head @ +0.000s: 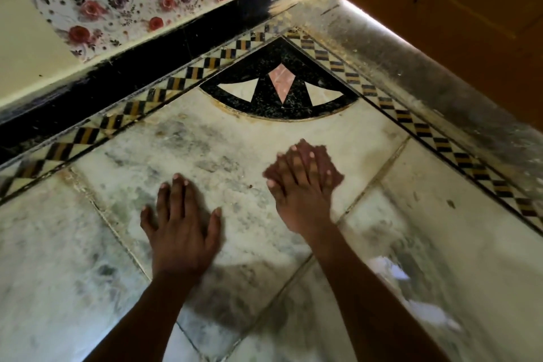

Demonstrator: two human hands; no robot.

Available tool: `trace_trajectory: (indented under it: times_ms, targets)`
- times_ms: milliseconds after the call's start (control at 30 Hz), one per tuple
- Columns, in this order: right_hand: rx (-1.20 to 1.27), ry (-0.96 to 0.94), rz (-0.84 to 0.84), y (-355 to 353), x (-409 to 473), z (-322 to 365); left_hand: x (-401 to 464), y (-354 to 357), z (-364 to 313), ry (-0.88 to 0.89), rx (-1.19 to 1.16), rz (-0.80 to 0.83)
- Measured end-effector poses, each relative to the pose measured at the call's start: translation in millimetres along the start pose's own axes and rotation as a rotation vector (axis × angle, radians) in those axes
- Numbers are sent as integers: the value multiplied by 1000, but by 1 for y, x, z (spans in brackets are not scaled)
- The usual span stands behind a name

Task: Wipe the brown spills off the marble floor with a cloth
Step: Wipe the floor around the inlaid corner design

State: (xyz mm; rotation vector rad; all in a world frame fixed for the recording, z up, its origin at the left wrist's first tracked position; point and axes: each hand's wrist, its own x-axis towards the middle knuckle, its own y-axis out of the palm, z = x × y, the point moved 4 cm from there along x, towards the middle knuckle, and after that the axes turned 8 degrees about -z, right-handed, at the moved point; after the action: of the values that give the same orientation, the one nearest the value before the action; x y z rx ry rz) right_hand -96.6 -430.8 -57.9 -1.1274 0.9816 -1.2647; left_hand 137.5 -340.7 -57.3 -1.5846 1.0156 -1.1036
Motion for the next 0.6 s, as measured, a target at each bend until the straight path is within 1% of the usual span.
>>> trace_trajectory:
  times_ms: [67,100,133,167,200,233,267,300,367,400,433,467,500,533,600]
  targets:
    - [-23,-92,45,4,46,-15,-1,4,1,28,-13,-7]
    - [-32,-86,44,2,67,-32,-3,6,3,36,-22,-2]
    - [-22,-33,11,-3,81,-51,-3,6,4,34,-39,-1]
    - [12,68,-48,-9,86,-74,-1,6,1,33,-57,-1]
    - [24,203,-146,-15,66,-91,-6,0,-1,59,-54,-3]
    - [-32,277,-288,-15,47,-96,-4,2,-3,78,-72,1]
    - [-86,281,-389,-11,21,-84,-1,3,-3,104,-92,6]
    - [-110,242,-409,-6,-7,-65,1,2,-4,148,-100,6]
    - [-117,65,-324,2,-60,-29,-4,-3,-14,311,-126,14]
    - [-61,-25,-279,-1,-71,-23,-11,-4,-20,387,-154,18]
    - [-39,-96,-236,-5,-68,-26,-16,-7,-27,467,-181,9]
    - [-76,-130,-243,-5,-53,-41,-18,-4,-38,540,-214,11]
    - [-109,-124,-193,-6,-33,-62,-18,-3,-53,592,-238,17]
    - [-99,-67,-134,-10,-13,-89,-18,-1,-74,626,-253,28]
    - [-63,134,-127,-17,5,-136,-17,8,-112,612,-255,34]
